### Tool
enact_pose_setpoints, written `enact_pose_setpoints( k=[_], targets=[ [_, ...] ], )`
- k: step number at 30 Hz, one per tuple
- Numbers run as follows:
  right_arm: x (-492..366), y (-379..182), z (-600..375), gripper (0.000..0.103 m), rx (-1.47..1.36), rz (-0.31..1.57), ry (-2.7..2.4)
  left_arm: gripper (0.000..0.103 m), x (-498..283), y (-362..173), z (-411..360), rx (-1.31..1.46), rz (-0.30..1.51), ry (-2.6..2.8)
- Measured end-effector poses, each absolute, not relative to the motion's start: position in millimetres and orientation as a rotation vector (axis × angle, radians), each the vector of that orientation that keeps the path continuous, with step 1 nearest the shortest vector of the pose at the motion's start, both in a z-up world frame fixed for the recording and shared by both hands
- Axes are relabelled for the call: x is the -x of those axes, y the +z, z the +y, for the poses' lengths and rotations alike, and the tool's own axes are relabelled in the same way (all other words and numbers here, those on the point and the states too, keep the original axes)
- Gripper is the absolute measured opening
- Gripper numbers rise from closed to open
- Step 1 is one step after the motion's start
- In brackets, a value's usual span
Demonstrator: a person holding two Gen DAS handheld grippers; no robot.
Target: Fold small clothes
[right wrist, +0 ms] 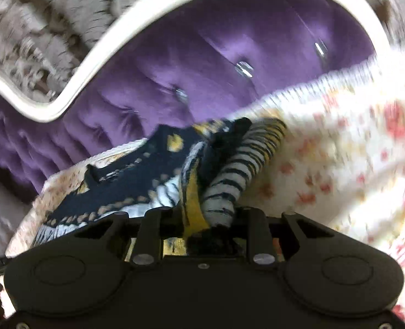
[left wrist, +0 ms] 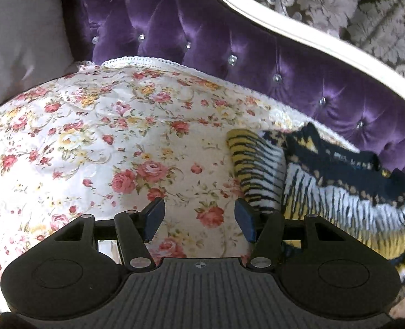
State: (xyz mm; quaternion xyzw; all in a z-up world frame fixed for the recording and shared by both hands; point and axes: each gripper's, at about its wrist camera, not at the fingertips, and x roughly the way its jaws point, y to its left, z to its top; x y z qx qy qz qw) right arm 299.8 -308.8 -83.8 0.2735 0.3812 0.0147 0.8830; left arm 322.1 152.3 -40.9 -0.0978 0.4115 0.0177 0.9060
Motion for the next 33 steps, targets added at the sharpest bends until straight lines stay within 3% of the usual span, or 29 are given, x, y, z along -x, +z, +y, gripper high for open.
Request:
enact_pose_setpoints(
  k=[7,15,17,19,21,22,29,33],
  targets=[
    [-327,-11,-216,0.034,-0.554,0.725,0.220,0.055,-318,-36,165,0.254,0.837,0.022],
    [-372,-47,-73,0.034,-0.318,0.852,0.272,0.055,-316,-38,185,0.298,0.845,0.037],
    [-368,-61,-39,0.039,-0.131,0.860,0.251,0.055,-316,-37,190,0.313,0.844,0.041],
    [-360,-67,-15,0.053,-0.004,0.835,0.268,0.055,-316,-37,194,0.332,0.841,0.042],
    [-351,-62,-7,0.067,0.011,0.805,0.329,0.055,-316,-36,195,0.343,0.841,0.040],
    [-347,-56,-8,0.068,-0.012,0.790,0.366,0.055,-316,-36,195,0.344,0.841,0.040],
    [-328,-9,-63,0.066,-0.324,0.656,0.457,0.055,-313,-33,193,0.342,0.831,0.033],
    [-326,-16,-89,0.062,-0.309,0.659,0.348,0.055,-312,-31,189,0.334,0.824,0.025]
  ],
)
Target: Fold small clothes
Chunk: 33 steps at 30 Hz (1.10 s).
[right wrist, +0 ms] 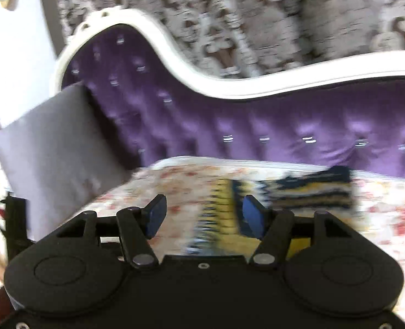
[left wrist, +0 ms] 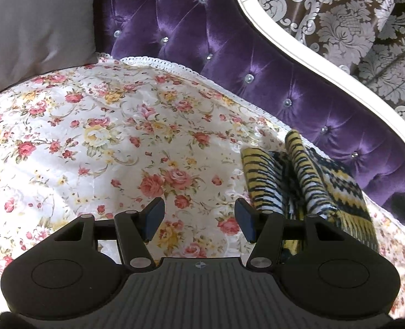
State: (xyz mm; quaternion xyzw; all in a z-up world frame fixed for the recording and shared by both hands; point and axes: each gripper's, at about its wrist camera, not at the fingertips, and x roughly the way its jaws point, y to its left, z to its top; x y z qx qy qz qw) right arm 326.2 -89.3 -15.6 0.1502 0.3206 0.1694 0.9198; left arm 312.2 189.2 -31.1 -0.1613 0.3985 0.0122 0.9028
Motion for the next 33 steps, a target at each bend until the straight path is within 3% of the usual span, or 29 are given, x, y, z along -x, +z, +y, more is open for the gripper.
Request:
enact_pose_setpoints(
  k=[2,8,12,16,23,28,30,33],
  targets=[
    [-323,-30,-94,0.057,-0.297,0.703,0.322,0.055,-312,-30,184,0.318,0.819,0.015],
    [-296,-82,-60,0.056,-0.219,0.855,0.446,0.055,-311,-29,167,0.329,0.814,-0.096],
    [-270,-76,-63,0.056,-0.230,0.776,0.507,0.056,-304,-26,155,0.370,0.795,-0.239],
    [-237,-63,-83,0.065,-0.111,0.694,0.359,0.066,-292,-26,134,0.368,0.814,-0.356],
    [-220,-82,-118,0.066,-0.044,0.757,0.161,0.067,-280,-44,87,0.156,0.862,-0.399],
    [-220,-92,-121,0.066,-0.081,0.756,0.174,0.065,-296,-59,87,0.187,0.880,-0.353],
    [-219,-91,-122,0.066,-0.093,0.747,0.188,0.060,-299,-61,87,0.196,0.879,-0.375],
    [-219,-91,-118,0.067,-0.104,0.741,0.209,0.018,-299,-64,82,0.201,0.854,-0.373]
  ],
)
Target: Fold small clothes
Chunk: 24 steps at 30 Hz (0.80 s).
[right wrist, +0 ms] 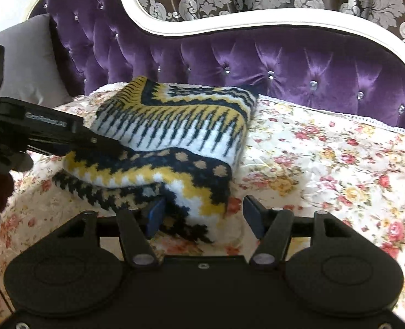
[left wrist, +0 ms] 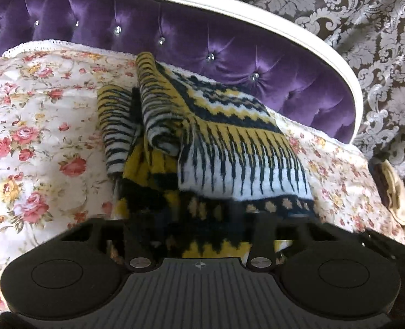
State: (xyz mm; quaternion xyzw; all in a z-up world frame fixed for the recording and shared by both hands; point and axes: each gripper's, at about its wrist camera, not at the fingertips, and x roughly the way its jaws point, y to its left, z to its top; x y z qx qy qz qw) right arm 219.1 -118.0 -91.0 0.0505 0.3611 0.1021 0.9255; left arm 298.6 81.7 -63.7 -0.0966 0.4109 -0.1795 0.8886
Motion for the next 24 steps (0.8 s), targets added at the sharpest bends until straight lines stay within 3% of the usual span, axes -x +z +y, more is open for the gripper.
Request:
enact_pose_setpoints(
  k=[1,8,13,19,24],
  targets=[
    [-218,-91,-117,0.067,-0.106,0.738,0.214,0.008,-298,-63,82,0.212,0.837,-0.376],
    [-216,-87,-109,0.072,-0.087,0.726,0.226,0.007,-288,-35,121,0.389,0.775,-0.452],
    [-220,-85,-103,0.072,-0.031,0.729,0.212,0.007,-293,-47,146,0.436,0.822,-0.406],
    [-222,-95,-100,0.076,0.033,0.795,0.197,0.007,-295,-68,147,0.339,0.941,-0.333],
    [-218,-94,-118,0.077,-0.065,0.854,0.236,0.008,-288,-60,151,0.307,0.928,-0.344]
  ],
)
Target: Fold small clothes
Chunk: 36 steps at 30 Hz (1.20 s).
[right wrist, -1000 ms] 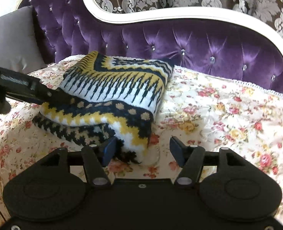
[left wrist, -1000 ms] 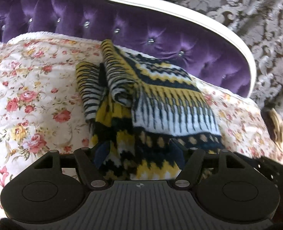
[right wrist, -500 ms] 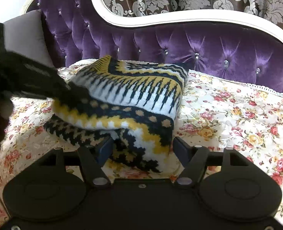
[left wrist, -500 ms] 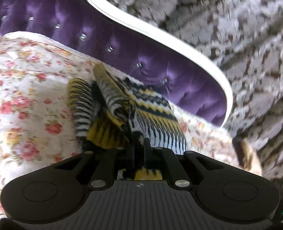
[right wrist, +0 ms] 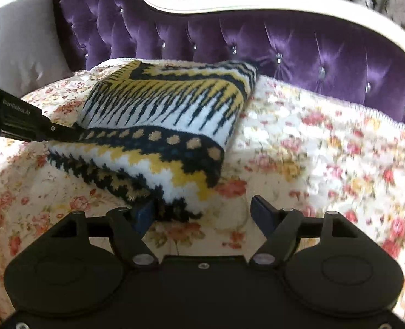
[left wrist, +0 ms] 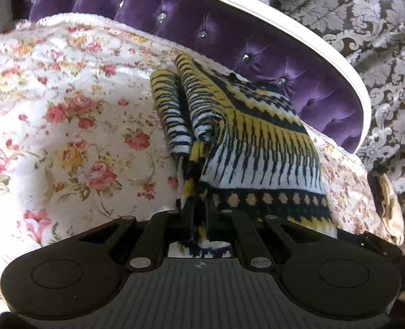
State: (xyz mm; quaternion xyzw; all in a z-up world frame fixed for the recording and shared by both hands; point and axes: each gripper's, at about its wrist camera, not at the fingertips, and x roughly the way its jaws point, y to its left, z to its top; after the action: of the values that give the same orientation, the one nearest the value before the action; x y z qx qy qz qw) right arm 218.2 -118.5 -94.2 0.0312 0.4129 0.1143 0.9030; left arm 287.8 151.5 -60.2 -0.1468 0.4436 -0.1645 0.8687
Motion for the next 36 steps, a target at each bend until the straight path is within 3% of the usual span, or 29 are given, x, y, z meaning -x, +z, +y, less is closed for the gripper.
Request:
enact_pose_setpoints(
  k=[4,6,7,8,10,14,19,23,25,29,31,36],
  targets=[
    [-209,-74,-149,0.078,-0.216,0.805,0.321,0.009,-275,-16,154,0.262,0.756,-0.263],
    [-211,-63,-167,0.081,-0.299,0.745,0.327,0.016,-278,4,145,0.218,0.679,-0.248],
    [-217,-59,-176,0.082,-0.343,0.718,0.323,0.029,-284,11,139,0.209,0.655,-0.247],
    [-226,-56,-185,0.082,-0.389,0.695,0.313,0.036,-291,16,131,0.201,0.644,-0.249],
    [-248,-56,-196,0.082,-0.455,0.659,0.274,0.037,-307,20,114,0.178,0.639,-0.244],
    [-300,-69,-199,0.082,-0.489,0.658,0.200,0.037,-328,3,82,0.081,0.671,-0.235],
    [-338,-109,-163,0.081,-0.414,0.808,0.165,0.038,-333,-40,75,-0.029,0.760,-0.197],
    [-325,-108,-110,0.079,-0.214,0.766,0.156,0.064,-323,-57,100,-0.011,0.786,-0.149],
    [-320,-103,-96,0.080,-0.128,0.743,0.166,0.070,-322,-62,116,0.083,0.811,-0.138],
    [-323,-111,-114,0.081,-0.214,0.756,0.218,0.075,-320,-66,117,0.090,0.803,-0.144],
    [-325,-119,-135,0.087,-0.334,0.782,0.255,0.078,-321,-69,123,0.150,0.807,-0.154],
    [-320,-127,-166,0.091,-0.484,0.778,0.383,0.079,-328,-67,132,0.204,0.826,-0.183]
  ],
)
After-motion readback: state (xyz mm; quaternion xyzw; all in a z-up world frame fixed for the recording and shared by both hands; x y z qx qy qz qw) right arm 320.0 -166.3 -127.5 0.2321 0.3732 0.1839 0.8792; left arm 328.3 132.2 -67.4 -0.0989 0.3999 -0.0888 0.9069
